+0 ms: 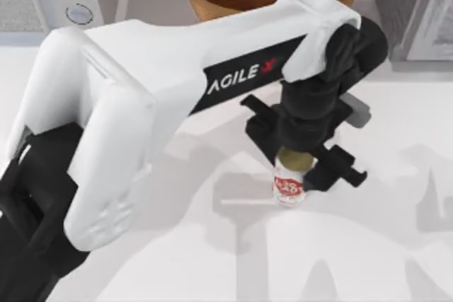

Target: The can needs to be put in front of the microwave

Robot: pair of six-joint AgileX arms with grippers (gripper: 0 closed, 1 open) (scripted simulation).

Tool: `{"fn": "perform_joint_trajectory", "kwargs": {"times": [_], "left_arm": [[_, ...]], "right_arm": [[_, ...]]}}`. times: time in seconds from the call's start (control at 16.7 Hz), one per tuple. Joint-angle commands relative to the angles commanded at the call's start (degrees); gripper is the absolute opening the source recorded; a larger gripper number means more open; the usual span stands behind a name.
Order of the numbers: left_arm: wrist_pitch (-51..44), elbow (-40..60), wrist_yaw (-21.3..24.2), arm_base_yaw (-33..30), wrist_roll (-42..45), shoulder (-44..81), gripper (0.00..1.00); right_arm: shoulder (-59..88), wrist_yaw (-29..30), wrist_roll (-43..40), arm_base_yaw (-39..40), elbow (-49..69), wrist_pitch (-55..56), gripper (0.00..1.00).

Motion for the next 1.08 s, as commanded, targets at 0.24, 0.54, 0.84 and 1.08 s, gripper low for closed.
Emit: {"fn": "perform_joint_trajectory", "kwargs": {"times": [0.24,0.54,0.84,1.08], "left_arm": [[0.0,0.0,0.0,0.0,0.0,0.0,0.00],[-0.2,0.2,0.0,0.0,0.1,0.0,0.00],[-7.3,7.3,0.0,0.0,0.0,0.0,0.00],[-9.1,9.1,0.0,0.0,0.0,0.1,0.00]], "right_arm": [[0.0,0.0,0.0,0.0,0.0,0.0,1.00],[0.0,0.0,0.0,0.0,0.0,0.0,1.00],[0.0,0.0,0.0,0.0,0.0,0.0,1.00],[0.0,0.0,0.0,0.0,0.0,0.0,1.00]]}}
